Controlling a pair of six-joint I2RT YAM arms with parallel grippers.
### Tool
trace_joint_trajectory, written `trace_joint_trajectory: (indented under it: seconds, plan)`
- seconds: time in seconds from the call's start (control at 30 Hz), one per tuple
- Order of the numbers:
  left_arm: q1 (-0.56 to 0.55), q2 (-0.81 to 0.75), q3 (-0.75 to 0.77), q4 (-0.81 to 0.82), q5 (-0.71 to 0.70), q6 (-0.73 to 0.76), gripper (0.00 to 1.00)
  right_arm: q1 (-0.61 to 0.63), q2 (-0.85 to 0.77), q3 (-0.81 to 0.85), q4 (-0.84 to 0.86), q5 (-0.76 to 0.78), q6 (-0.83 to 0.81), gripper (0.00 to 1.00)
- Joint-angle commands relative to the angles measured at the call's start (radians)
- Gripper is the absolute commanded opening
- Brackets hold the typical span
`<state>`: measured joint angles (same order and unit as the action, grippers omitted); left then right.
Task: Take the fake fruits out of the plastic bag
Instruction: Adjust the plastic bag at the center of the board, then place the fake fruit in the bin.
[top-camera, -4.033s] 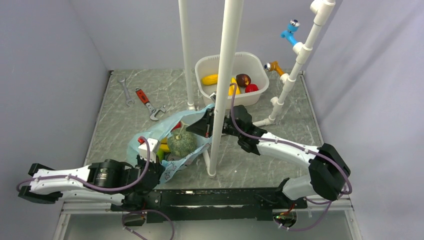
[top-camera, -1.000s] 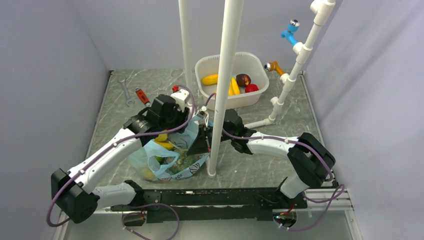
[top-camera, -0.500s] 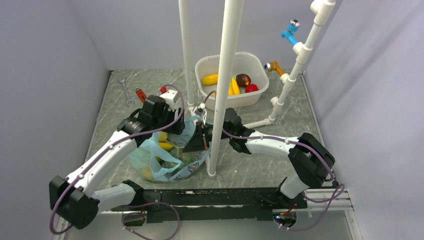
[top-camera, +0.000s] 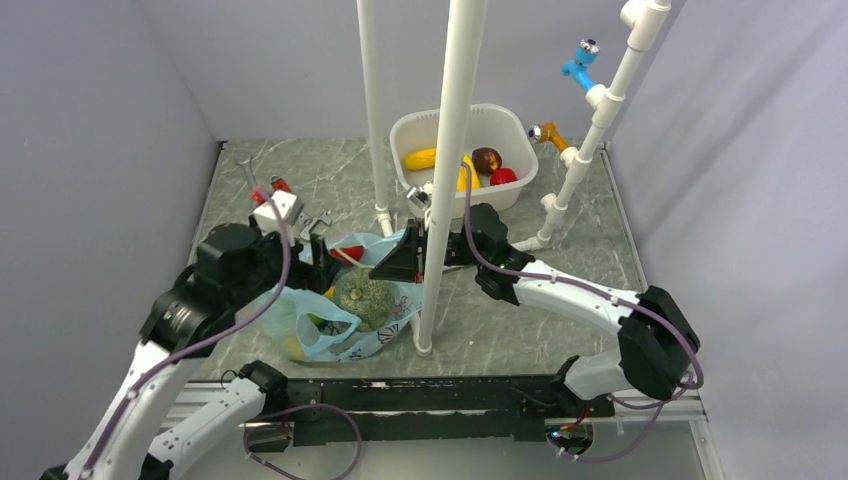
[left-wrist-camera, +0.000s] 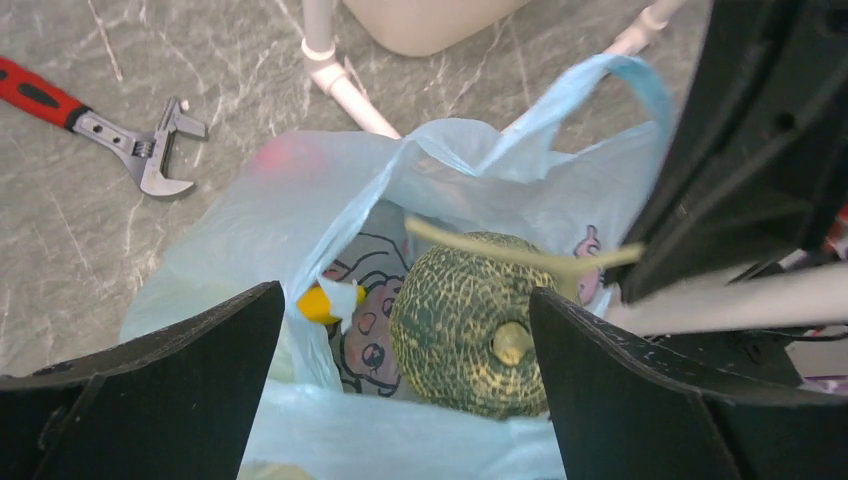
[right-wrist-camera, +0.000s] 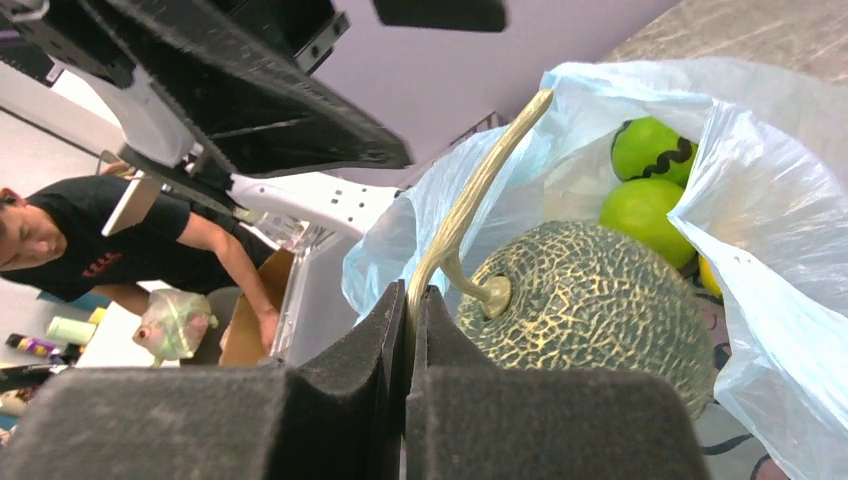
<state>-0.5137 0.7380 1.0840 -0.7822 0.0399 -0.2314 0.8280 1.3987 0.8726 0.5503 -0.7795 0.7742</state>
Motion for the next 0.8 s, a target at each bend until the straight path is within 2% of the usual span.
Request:
trace_joint_trajectory:
  seconds: [0.0,0.2,0.33,0.43,0.57,0.77]
  plan:
    - [0.004,-0.099,0.062,-0.067,0.067,-0.01,0.99,-0.015,-0.087,0.067,-0.011,0.068,-0.005,0.0]
    - [0.005,-0.201,-0.013,-0.112,0.109,-0.042,0.99,-0.09,-0.174,0.132,-0.095,0.146,0.006,0.0]
    - [0.004,-0.223,-0.094,-0.088,0.264,-0.039,0.99,-0.149,-0.197,0.231,-0.231,0.207,-0.041,0.0]
    - [0.004,-0.223,-0.11,-0.1,0.308,-0.027,0.99,-0.196,-0.206,0.313,-0.354,0.276,-0.106,0.0]
    - [0.004,-0.213,-0.064,-0.15,0.292,0.0,0.99,-0.241,-0.212,0.423,-0.513,0.427,-0.203,0.0]
    - [-0.019,-0.163,-0.004,-0.243,0.168,0.015,0.99,-0.306,-0.2,0.489,-0.575,0.504,-0.254,0.0]
